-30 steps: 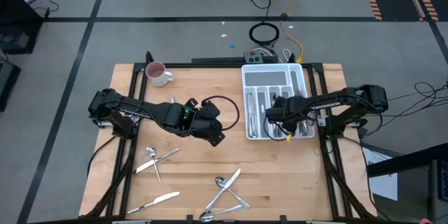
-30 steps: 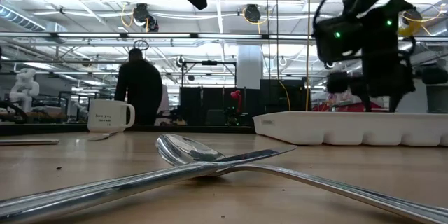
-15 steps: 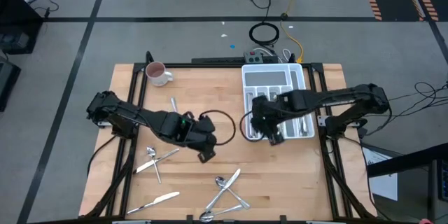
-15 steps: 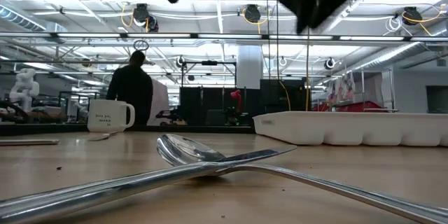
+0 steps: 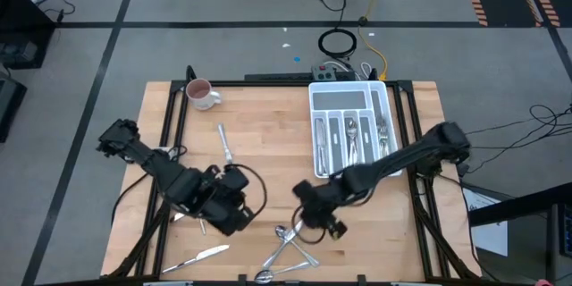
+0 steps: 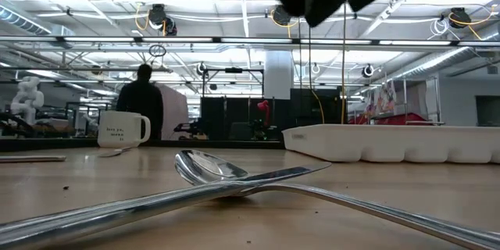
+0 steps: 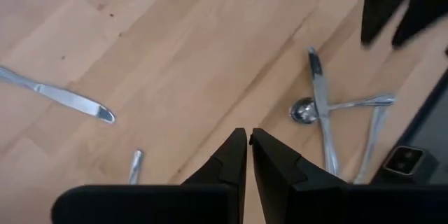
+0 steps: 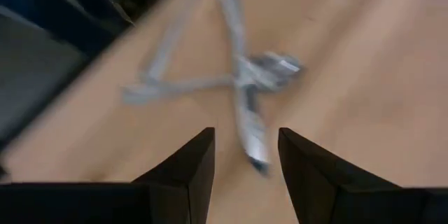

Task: Sort silverware
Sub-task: Put the bottom right knife in the left section of the silverware tray

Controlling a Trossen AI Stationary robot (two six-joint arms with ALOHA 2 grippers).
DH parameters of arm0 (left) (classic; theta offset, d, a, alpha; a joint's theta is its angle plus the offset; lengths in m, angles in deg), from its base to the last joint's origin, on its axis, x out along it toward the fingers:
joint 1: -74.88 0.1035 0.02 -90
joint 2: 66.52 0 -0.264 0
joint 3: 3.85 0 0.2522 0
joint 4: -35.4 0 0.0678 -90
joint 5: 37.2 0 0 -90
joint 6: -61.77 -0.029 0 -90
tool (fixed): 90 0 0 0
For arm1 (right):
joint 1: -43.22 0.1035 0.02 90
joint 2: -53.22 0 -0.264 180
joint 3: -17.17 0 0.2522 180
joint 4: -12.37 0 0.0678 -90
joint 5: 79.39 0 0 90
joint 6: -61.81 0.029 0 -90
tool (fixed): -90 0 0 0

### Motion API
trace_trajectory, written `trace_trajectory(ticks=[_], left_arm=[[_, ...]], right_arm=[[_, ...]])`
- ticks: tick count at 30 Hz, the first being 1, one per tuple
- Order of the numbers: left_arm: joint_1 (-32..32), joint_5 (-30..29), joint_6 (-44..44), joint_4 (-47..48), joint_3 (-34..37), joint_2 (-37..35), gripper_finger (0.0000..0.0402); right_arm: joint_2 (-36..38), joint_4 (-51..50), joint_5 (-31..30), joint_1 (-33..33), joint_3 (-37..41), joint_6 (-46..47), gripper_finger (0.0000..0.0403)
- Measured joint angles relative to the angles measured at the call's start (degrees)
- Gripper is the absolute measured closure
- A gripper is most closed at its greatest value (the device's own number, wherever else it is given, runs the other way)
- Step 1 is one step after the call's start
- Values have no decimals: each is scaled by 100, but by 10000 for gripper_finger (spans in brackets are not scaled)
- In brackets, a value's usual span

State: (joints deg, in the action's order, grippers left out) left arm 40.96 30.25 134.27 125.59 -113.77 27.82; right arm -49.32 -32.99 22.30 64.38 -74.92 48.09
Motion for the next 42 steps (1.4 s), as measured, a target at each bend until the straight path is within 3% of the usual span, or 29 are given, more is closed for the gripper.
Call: trace_trajectory(ticks=[3, 9, 14, 20, 24, 35, 42], left_arm=[[-298, -70, 179, 15, 0, -24, 369], [-810, -169, 256, 63, 0, -41, 369], [-1149, -481, 623, 95, 0, -41, 369], [-1329, -768, 825, 147, 0, -39, 369], [-1337, -798, 825, 166, 0, -37, 369], [-1337, -964, 816, 219, 0, -34, 369], [-1337, -1079, 814, 218, 0, -34, 369]], right_arm=[[-352, 794, 489, 95, 4, 484, 254], [-601, 1384, 339, 144, -4, 865, 248], [-1008, 1277, 290, 139, -4, 549, 203], [-1457, 1025, -554, 133, -196, 404, 139], [-1677, 851, -729, 130, -598, 227, 116], [-1875, -434, -731, 222, -946, 115, 119], [-2010, -324, -773, 222, -942, 104, 119]])
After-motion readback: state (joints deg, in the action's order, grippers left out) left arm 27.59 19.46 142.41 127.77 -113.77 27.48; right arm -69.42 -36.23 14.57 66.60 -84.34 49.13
